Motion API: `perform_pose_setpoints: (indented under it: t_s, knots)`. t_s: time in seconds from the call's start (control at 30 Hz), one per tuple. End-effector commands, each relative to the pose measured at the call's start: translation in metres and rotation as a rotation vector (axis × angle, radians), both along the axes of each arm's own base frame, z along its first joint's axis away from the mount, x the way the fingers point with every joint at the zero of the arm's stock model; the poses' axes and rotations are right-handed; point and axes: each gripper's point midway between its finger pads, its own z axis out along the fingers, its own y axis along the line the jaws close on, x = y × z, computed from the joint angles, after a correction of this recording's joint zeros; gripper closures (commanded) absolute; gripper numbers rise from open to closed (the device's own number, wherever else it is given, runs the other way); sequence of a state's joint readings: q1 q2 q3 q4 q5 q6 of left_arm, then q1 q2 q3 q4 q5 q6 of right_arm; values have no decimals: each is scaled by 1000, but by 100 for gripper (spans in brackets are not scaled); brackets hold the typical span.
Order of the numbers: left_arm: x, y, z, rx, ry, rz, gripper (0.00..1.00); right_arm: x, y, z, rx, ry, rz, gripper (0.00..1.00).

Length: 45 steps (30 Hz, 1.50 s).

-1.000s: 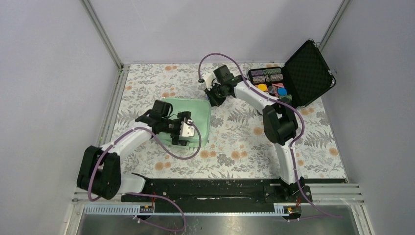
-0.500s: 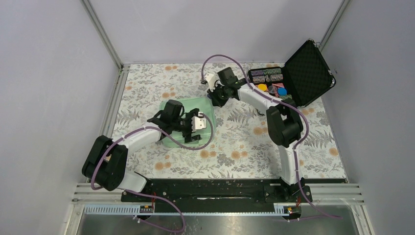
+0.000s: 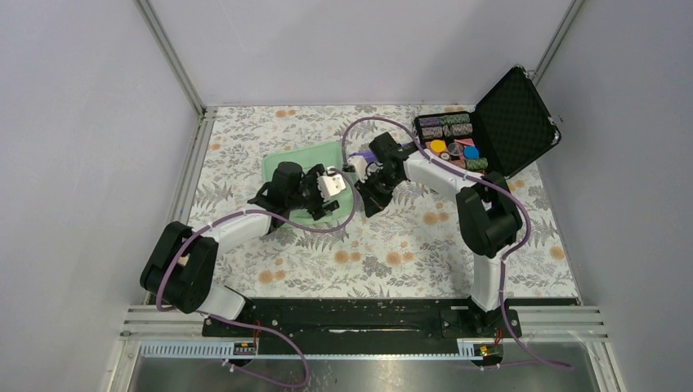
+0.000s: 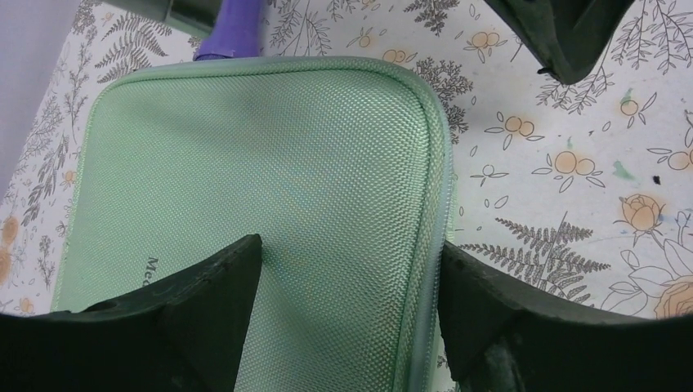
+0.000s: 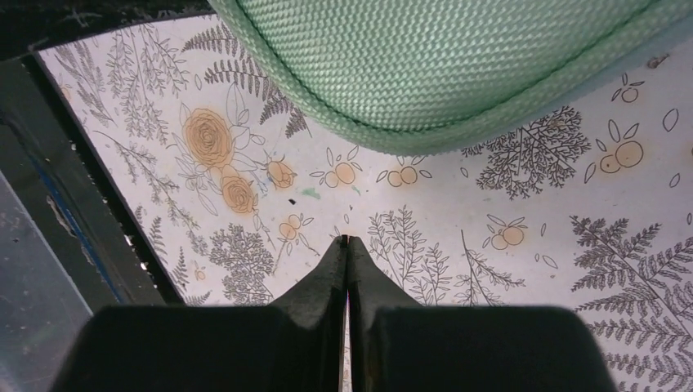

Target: Organize the medicine kit

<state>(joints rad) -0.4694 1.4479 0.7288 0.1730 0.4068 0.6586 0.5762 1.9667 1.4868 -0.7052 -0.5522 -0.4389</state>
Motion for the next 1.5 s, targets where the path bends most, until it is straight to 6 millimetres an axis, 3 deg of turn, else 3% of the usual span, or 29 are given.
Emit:
perform_pose_setpoints:
  t_s: [0.0,0.13,0.23,0.3,0.47,0.57,0.6,0.73,0.83,0.9,1.0,1.13,1.3,1.37,1.47]
  knots:
    - [14,-7,32,-59,-85,1,24,12,-2,36,75,1,-87,100]
    - [-19,9,4,86,-2,-157,26,45,-10,72,193,-74,-143,96]
    - [-43,29,-18,177,72,-287,29,64,-6,83,237,-152,-122,74]
    - [-54,43,-27,213,133,-321,32,74,6,83,277,-135,-139,66]
    - [-60,70,-21,244,131,-319,33,103,47,61,316,-72,-243,54]
    - [-57,78,-6,225,86,-282,27,88,79,57,370,16,-202,28]
    - [-54,79,2,210,59,-249,23,77,89,56,389,58,-171,26]
    - [-17,89,56,63,-78,39,7,6,115,78,522,229,86,37]
    - [16,118,96,-165,-47,408,1,-1,107,89,515,172,135,37]
    - [38,143,108,-261,-3,625,1,3,96,91,494,173,111,35]
    - [65,174,100,-345,114,866,1,13,82,97,488,141,73,34]
    - [104,197,86,-439,271,1066,1,41,66,105,473,55,-25,33]
    - [147,213,78,-450,304,1117,1,71,48,105,435,-60,-82,32]
    - [160,217,62,-407,351,1120,1,81,43,101,407,-85,-109,32]
    - [175,206,34,-409,506,1052,1,96,33,96,361,-118,-169,31]
